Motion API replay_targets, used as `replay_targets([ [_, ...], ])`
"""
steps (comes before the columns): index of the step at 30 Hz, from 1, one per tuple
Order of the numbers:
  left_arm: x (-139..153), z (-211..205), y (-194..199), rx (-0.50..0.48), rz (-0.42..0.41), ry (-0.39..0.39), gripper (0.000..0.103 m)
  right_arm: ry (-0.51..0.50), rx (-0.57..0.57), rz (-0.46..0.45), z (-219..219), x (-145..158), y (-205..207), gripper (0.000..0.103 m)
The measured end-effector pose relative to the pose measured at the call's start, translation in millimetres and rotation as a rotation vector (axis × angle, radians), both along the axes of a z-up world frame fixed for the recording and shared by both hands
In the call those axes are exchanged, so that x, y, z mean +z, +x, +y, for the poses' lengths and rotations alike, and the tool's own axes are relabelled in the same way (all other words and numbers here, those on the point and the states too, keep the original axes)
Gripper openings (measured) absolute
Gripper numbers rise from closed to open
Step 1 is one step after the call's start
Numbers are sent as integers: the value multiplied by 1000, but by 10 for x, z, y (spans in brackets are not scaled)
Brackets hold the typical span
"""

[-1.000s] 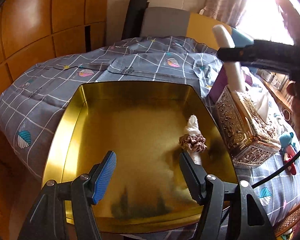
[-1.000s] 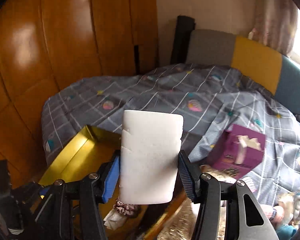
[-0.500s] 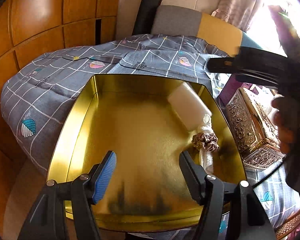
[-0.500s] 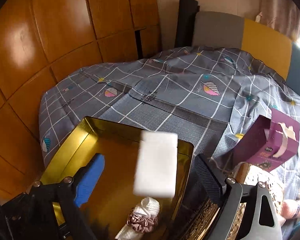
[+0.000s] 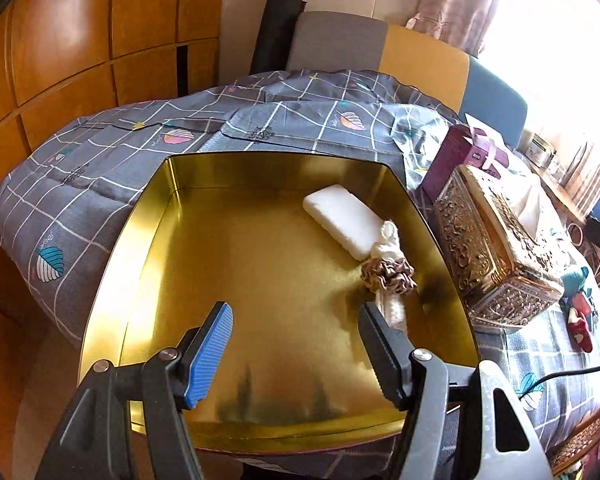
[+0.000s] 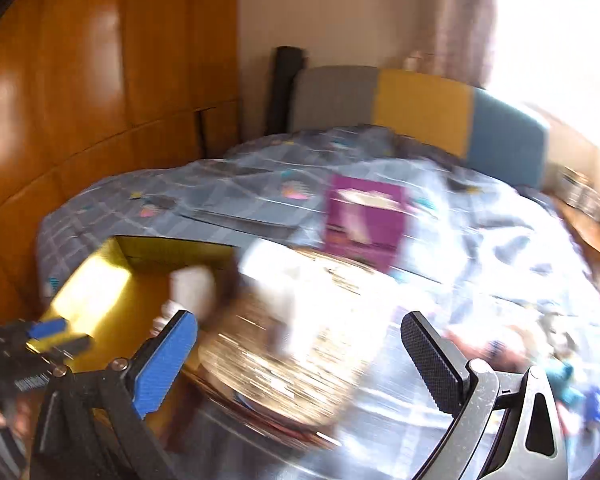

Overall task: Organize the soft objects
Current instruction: 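Lower the white sponge into the gold tray and open the right gripper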

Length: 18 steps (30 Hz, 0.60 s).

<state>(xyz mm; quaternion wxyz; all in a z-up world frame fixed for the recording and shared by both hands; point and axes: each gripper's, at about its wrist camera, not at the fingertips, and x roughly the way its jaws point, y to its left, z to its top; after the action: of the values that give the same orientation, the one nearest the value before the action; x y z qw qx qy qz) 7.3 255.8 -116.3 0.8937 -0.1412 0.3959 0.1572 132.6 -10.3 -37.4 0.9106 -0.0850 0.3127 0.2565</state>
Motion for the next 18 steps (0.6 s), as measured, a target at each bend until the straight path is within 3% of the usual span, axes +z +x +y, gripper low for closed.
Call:
replay_targets([
  [6,14,-131,14,-22,11,15,66,27,-177,-15,-1126,197,-76,103],
  [10,15,-261,68,-48,34,33,66,49,-350,-139,-2038,568,-297,103],
  [15,46,-513,184,-85,67,65,66,261,-548,-242,-3221,901,-507,103],
  [18,113,-678,226,-108,73,99,66,358,-641,-317,-3634,943,-491,103],
])
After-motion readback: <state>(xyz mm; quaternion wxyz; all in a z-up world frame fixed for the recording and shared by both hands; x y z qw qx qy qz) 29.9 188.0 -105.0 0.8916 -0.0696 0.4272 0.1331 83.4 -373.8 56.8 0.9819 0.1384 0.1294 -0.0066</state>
